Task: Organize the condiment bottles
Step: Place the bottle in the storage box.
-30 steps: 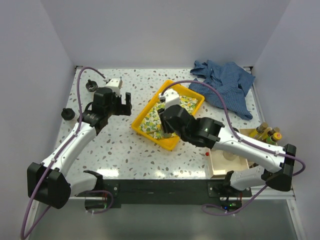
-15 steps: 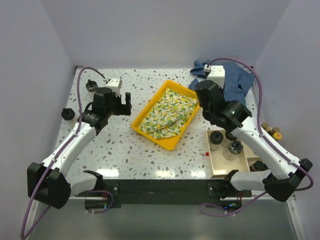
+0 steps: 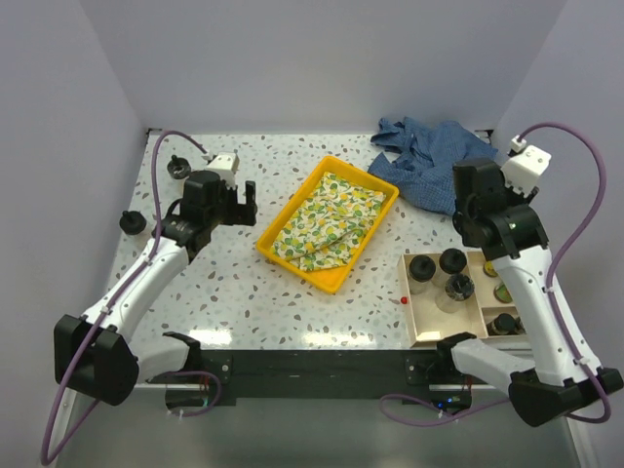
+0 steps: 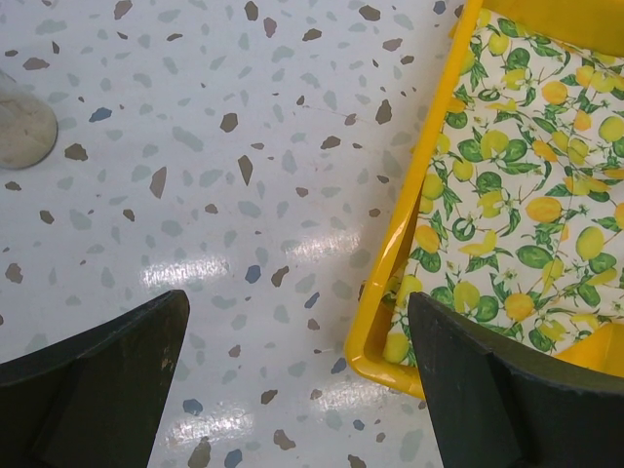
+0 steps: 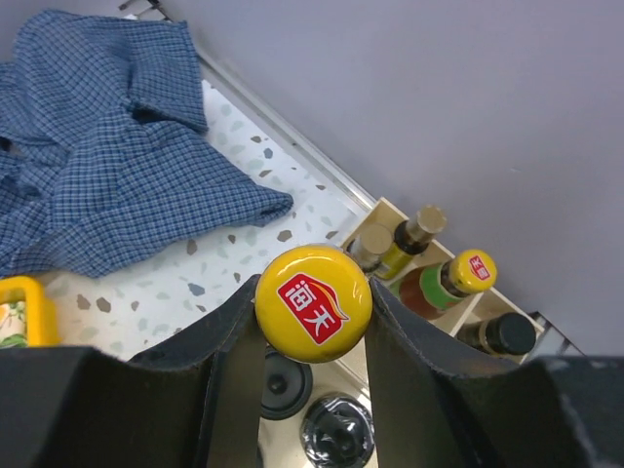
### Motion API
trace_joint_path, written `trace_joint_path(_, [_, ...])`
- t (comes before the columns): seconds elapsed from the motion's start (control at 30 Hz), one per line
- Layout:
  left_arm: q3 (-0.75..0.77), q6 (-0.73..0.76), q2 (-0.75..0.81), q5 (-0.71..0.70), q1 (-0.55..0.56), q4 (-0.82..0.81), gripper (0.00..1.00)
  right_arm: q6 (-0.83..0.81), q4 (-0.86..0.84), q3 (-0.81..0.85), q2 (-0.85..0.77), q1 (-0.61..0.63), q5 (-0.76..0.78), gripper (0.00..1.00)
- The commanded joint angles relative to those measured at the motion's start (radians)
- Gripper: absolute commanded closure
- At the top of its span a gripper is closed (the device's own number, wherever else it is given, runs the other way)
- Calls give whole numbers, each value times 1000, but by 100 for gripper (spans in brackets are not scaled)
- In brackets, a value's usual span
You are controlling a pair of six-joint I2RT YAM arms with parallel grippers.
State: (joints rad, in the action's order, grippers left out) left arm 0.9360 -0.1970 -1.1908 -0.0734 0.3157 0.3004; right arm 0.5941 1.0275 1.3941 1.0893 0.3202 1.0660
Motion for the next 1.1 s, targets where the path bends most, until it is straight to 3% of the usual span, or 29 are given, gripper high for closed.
trace_joint_path(0.0, [1, 18, -3, 7, 3, -40, 0, 87, 11, -12, -52, -33, 55, 100])
trace_joint_path(0.53, [-2, 18, -6, 8, 13, -43, 0, 210, 98, -254, -212, -41, 61, 100])
trace_joint_path(1.07, [-6, 28, 0, -57, 28, -33, 0, 98, -155, -417, -252, -89, 37, 100])
